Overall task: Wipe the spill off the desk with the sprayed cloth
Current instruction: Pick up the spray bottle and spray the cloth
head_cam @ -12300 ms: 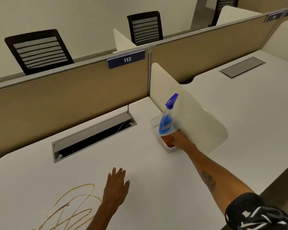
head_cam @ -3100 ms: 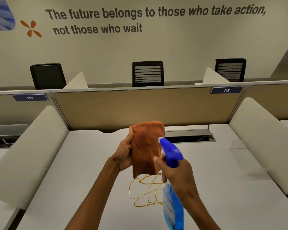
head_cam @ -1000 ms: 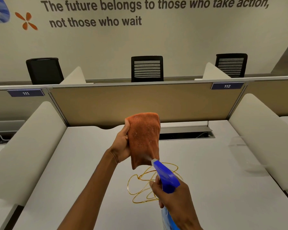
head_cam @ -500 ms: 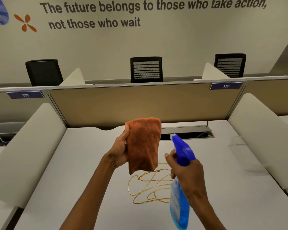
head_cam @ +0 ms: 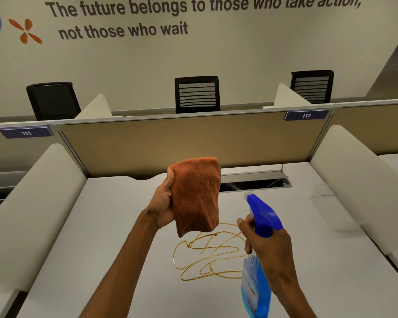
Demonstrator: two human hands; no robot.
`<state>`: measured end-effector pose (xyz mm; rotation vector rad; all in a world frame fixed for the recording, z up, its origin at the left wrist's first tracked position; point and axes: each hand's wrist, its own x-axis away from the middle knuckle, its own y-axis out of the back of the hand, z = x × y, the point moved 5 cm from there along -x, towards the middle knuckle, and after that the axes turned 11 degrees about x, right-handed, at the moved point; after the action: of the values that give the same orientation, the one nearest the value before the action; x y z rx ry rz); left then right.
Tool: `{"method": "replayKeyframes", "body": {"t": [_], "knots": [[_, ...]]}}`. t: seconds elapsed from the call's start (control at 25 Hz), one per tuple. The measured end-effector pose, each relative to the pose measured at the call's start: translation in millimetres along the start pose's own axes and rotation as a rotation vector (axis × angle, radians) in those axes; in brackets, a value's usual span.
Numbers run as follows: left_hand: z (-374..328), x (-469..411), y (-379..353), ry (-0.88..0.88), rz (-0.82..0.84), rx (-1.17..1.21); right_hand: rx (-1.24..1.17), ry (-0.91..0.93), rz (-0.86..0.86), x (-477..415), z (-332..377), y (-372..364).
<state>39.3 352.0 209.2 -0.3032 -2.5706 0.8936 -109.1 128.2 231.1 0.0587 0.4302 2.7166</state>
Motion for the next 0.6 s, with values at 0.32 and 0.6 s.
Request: {"method": "replayKeyframes", "body": {"t": [0.32, 0.6], "knots": [[-4.7, -0.3, -8.0, -0.036, 0.043, 0.086, 0.013, -0.121, 0.066, 21.2, -35.8, -6.1], [-5.7, -0.9, -17.3, -0.050, 0.067, 0.090, 0.052, -0.114, 0.130, 37.5, -39.9, -19.6]]}}
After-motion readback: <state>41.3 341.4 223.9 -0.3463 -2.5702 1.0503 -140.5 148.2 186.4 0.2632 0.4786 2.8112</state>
